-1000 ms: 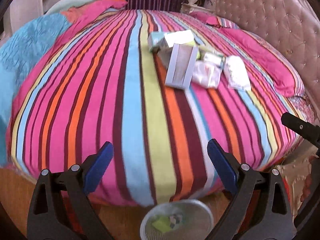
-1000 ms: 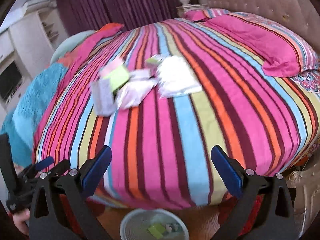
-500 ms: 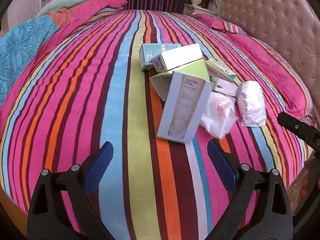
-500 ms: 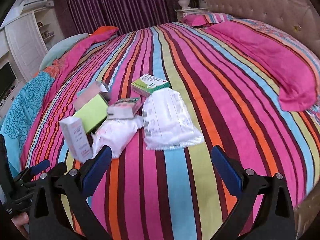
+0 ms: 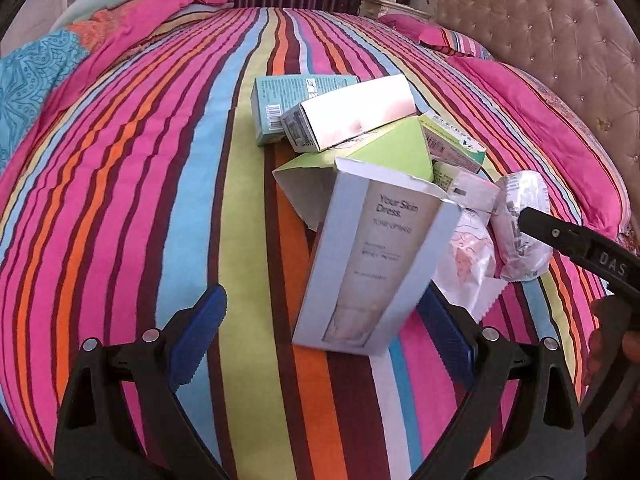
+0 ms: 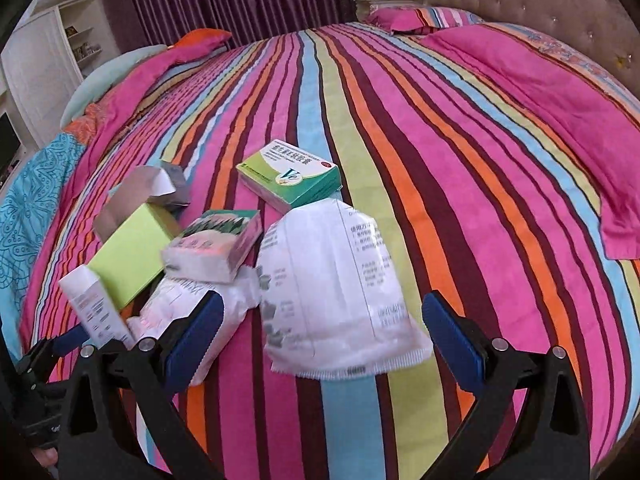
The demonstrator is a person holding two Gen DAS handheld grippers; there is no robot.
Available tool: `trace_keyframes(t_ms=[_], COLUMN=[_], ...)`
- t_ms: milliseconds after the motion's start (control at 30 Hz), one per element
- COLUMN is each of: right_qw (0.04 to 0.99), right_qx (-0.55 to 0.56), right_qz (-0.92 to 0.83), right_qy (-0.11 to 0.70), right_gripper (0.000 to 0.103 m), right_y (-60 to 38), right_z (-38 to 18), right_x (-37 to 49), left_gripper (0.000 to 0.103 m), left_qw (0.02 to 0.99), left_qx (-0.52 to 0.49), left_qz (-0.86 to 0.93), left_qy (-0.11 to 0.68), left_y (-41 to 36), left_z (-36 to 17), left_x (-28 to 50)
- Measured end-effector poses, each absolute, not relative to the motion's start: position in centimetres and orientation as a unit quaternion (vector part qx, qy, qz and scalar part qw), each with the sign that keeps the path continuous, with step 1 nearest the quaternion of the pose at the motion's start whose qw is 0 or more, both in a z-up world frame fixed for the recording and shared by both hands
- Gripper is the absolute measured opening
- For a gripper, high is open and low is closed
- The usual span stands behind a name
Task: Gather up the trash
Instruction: 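Grasp the white 'Your Skin Dress' box with the left gripper while the right grasps the white wrapper, then carry the white box and white wrapper down over the wastebasket with both grippers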
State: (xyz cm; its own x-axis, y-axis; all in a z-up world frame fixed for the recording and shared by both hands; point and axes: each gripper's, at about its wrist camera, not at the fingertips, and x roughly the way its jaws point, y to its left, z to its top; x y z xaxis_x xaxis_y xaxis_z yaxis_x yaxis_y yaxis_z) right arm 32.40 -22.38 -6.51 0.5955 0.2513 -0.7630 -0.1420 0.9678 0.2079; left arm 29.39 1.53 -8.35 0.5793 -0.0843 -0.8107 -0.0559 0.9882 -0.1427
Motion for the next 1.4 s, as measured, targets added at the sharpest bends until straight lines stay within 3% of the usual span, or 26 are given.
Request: trace_keyframes(t_ms=[200, 300, 333, 367, 467, 933, 1400], right_qw=[0.886, 0.876, 0.872, 0.87, 0.869, 0.88, 0.878], right_qx=[0.04, 0.047, 0.051, 0.059, 0.077, 0.07, 0.082], right_qz=[0.094, 0.107, 0.113, 0.12, 0.131, 0.119, 0.145], right_qy=[0.452, 0.467, 0.473, 0.474, 0.471, 0.455, 0.45], right_gripper=[0.095, 0.093, 0.082, 0.079, 0.07, 0.069, 0.069], right_y=[-22.0, -22.1, -22.2, -22.3, -22.8, -24.1, -24.1], right_z=[-7.9, -8.5, -8.7, -8.7, -8.3, -6.2, -6.0], right_x=[34.1, 34.6, 34.6, 34.4, 33.6, 28.4, 19.1], left_gripper=[0.091, 0.069, 0.058, 0.051, 0.051, 0.051, 0.051], left_qw=[0.88, 0.878, 0.875, 0.875, 0.876, 0.877, 0.873], left_qx=[-0.081, -0.074, -0.075, -0.074, -0.07, -0.081, -0.099], left_qz=[-0.013, -0.018, -0.024, -0.024, -0.028, -0.023, -0.028], left_qy=[0.467, 0.473, 0.477, 0.477, 0.475, 0.472, 0.477], left_y=[1.5, 1.2, 1.2, 1.1, 1.1, 2.2, 3.6], left_z=[-9.1, -9.5, -9.7, -9.7, -9.5, -8.0, -8.4], left_x=[30.1, 30.1, 30.1, 30.1, 29.9, 25.4, 15.2])
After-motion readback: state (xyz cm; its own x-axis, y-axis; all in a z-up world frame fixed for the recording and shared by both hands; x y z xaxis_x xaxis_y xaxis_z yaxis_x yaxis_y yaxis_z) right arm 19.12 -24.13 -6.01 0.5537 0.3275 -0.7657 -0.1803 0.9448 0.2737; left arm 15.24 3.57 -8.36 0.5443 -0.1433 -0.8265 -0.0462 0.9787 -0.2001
